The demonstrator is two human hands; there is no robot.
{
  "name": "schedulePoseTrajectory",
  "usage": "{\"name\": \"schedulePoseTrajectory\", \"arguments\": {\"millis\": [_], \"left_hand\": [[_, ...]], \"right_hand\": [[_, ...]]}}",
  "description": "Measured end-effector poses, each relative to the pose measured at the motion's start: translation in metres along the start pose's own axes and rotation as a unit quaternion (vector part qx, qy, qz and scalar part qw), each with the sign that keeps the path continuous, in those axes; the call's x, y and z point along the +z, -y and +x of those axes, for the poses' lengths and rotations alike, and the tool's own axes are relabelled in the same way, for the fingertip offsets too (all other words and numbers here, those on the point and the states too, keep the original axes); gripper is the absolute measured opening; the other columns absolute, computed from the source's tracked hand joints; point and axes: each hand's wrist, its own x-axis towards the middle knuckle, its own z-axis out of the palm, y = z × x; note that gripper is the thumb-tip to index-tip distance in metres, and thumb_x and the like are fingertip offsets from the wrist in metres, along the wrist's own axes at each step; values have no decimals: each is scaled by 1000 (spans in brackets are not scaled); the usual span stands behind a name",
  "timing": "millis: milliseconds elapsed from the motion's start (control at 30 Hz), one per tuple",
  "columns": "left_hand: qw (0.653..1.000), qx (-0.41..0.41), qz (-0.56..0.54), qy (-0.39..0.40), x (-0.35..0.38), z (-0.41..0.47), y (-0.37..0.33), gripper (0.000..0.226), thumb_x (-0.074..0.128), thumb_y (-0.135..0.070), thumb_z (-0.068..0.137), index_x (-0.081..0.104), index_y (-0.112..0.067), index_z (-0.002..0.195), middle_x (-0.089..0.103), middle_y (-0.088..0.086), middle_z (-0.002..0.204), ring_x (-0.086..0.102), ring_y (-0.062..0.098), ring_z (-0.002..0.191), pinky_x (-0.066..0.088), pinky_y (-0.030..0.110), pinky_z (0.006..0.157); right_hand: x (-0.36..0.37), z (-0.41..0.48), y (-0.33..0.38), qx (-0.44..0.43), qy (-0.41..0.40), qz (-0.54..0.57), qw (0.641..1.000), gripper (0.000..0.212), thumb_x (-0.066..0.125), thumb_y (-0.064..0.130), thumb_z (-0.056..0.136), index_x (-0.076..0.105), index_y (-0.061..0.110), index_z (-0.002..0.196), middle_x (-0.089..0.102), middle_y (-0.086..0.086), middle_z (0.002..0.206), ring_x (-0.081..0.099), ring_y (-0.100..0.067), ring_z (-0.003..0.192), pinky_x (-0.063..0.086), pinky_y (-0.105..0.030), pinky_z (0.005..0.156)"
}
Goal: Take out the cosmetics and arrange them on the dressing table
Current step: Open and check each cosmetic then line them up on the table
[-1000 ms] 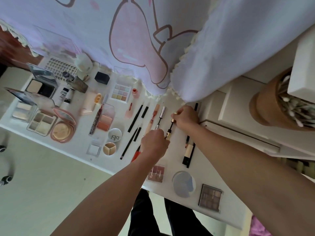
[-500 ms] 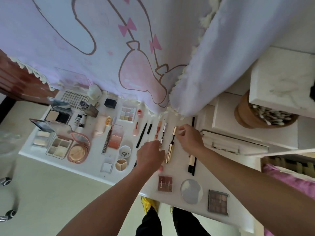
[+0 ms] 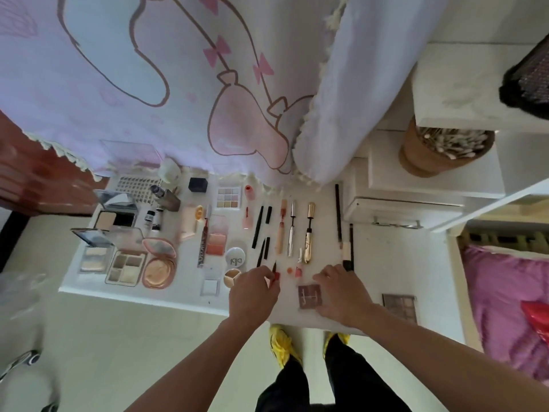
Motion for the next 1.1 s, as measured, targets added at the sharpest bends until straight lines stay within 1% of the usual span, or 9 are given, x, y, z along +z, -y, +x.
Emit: {"name": "schedulePoseTrajectory", "arguments": {"millis": [67, 167, 367, 533, 633, 733, 767, 867, 1100], "left_hand": [[1000, 3, 2, 9, -1, -6, 5, 19, 57, -34, 91, 66, -24, 104, 66, -6, 81, 50, 9, 84, 46, 27, 67], [1000, 3, -1, 20, -2, -13, 12, 18, 59, -32, 90, 65, -23, 104, 64, -9, 77, 60, 10, 76, 51, 29, 67], [1000, 6, -4, 26, -5, -24, 18, 17, 59, -28, 90, 66, -22, 103, 53, -16, 59, 51, 0, 61, 41, 22, 63], [999, -5, -37, 24, -18, -24, 17, 16, 64, -27, 87, 68, -18, 99, 53, -15, 66, 53, 1, 65, 45, 21, 67], [993, -9, -108, 36, -30, -15, 5, 12, 67, -25, 85, 72, -17, 94, 65, -10, 74, 60, 3, 68, 53, 24, 73], [970, -15, -231, 73, -45, -9, -18, 7, 66, -16, 87, 72, -14, 84, 71, 2, 74, 60, 8, 56, 52, 24, 54], [961, -15, -265, 85, -50, -8, -26, 8, 65, -14, 88, 71, -12, 83, 72, 5, 76, 60, 9, 56, 48, 22, 51], [936, 12, -336, 107, -65, -4, -49, 8, 66, -12, 88, 73, -8, 86, 73, 9, 81, 63, 13, 61, 50, 25, 56], [917, 47, -371, 138, -90, 2, -78, 6, 77, -3, 76, 75, -5, 82, 71, 10, 74, 62, 16, 63, 50, 26, 61]], "right_hand": [[7, 2, 7, -4, 3, -42, 999, 66, 62, 50, 80, 43, 20, 135, 44, -5, 132, 42, -27, 120, 39, -43, 98], [16, 1, 15, 2, -1, -90, 996, 63, 61, 47, 81, 42, 17, 132, 43, -8, 129, 42, -29, 116, 37, -46, 98], [18, -5, 16, 9, -28, -72, 997, 56, 58, 49, 82, 47, 17, 126, 47, -5, 126, 44, -26, 115, 34, -41, 98], [-3, -23, 4, 28, -67, 16, 997, 67, 58, 55, 76, 44, 24, 133, 47, 4, 129, 43, -19, 120, 30, -34, 102], [-36, -38, -4, 63, -105, 186, 975, 68, 70, 48, 73, 44, 24, 133, 51, 6, 124, 51, -13, 111, 38, -28, 98], [-70, -54, -7, 70, -157, 326, 930, 64, 82, 36, 67, 50, 26, 121, 57, 9, 108, 56, -6, 90, 47, -20, 78], [-80, -58, -7, 67, -173, 347, 919, 62, 84, 34, 66, 52, 26, 117, 58, 10, 104, 56, -5, 87, 45, -16, 72], [-104, -67, -4, 59, -211, 389, 895, 60, 88, 31, 62, 57, 25, 112, 60, 12, 96, 58, -6, 84, 45, -15, 65], [-131, -78, 2, 33, -239, 407, 881, 59, 89, 30, 60, 58, 25, 110, 62, 11, 94, 58, -6, 83, 45, -14, 63]]}}
